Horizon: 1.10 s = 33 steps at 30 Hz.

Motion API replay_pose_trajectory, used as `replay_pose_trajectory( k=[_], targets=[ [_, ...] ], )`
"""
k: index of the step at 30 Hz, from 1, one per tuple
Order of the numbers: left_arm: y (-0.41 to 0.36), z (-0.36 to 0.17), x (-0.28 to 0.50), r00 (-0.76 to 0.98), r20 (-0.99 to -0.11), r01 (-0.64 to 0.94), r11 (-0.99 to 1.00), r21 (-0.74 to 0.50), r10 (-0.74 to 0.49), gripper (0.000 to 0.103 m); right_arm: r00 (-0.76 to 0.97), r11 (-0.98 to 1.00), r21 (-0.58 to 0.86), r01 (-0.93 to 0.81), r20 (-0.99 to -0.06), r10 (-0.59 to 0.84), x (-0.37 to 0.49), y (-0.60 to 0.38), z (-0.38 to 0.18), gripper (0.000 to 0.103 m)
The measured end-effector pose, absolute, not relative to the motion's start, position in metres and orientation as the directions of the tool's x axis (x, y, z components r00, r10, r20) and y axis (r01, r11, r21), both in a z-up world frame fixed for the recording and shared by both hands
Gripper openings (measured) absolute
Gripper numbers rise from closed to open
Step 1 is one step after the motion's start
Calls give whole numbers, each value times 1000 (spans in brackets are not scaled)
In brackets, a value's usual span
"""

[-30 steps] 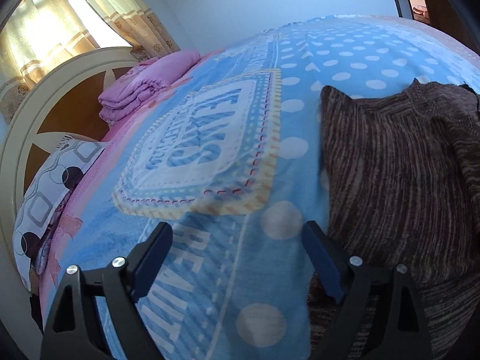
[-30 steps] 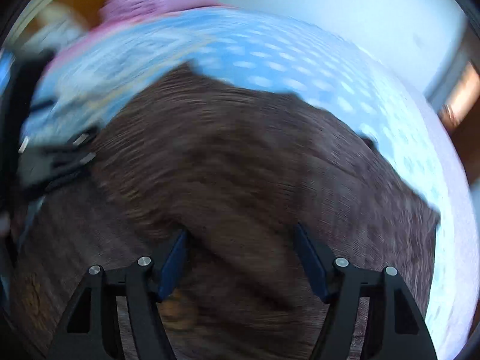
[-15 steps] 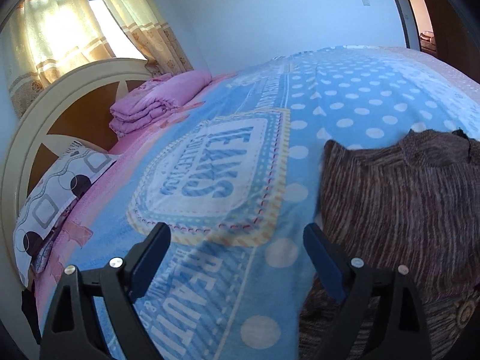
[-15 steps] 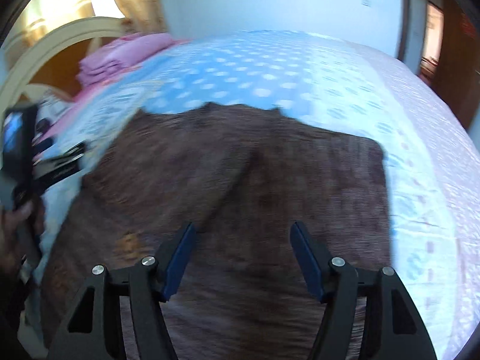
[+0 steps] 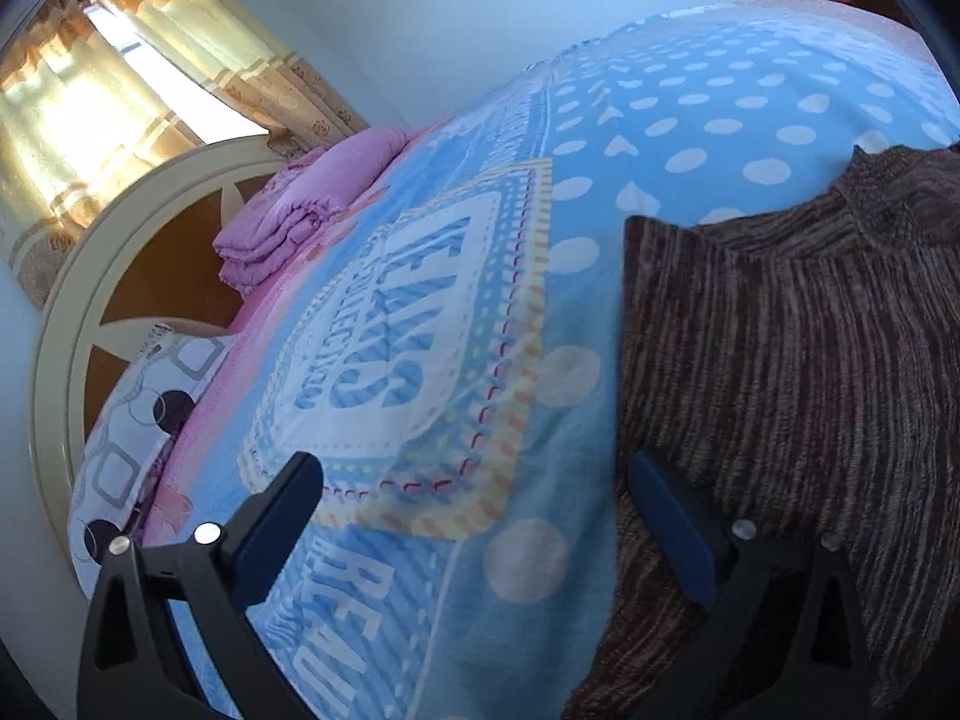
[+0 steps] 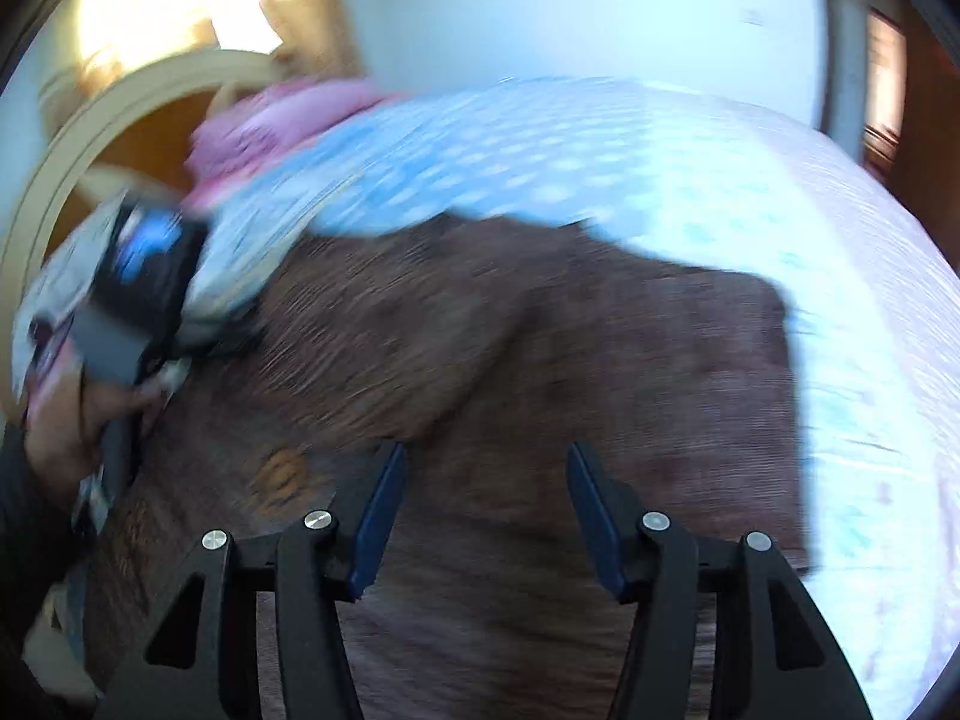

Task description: Fold small clothes

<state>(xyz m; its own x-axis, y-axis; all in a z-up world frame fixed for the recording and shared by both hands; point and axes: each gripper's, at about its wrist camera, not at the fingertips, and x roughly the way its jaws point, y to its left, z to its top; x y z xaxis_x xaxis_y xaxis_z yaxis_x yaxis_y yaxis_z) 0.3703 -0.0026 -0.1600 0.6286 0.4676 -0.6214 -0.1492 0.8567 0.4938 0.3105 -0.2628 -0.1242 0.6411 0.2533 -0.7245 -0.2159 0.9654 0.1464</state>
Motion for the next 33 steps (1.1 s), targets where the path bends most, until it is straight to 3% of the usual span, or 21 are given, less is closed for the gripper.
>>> replay_pose_trajectory(
  k=[5,7,14,17,20,22,29,33],
  targets=[
    [24,-160,370,577,-652,-236,865,443,492,103,675,995,95,31,-736,49,319,-325,-123,57],
    [21,-157,369,588,-642,-233,863,448,492,103,670,993,97,63,-742,30,320,-342,-128,57],
    [8,-119,362,677,-593,-248,893,375,436,103,660,995,100,2,-748,74,331,-345,-137,57],
    [-15,-121,377,691,-579,-197,883,426,433,103,644,997,65,-35,-762,72,348,-333,-142,57],
    [-28,-150,400,646,-592,-153,842,517,481,103,612,998,-65,7,-789,-56,363,-332,-157,58],
    [-18,-162,407,618,-612,-171,845,507,492,103,596,1000,15,22,-803,-1,365,-346,-162,58],
    [27,-163,396,563,-648,-285,857,430,513,103,620,997,51,54,-785,7,331,-376,-166,58],
    [26,-164,386,562,-614,-293,828,478,554,103,618,995,50,83,-786,-12,321,-381,-162,58]
  ],
)
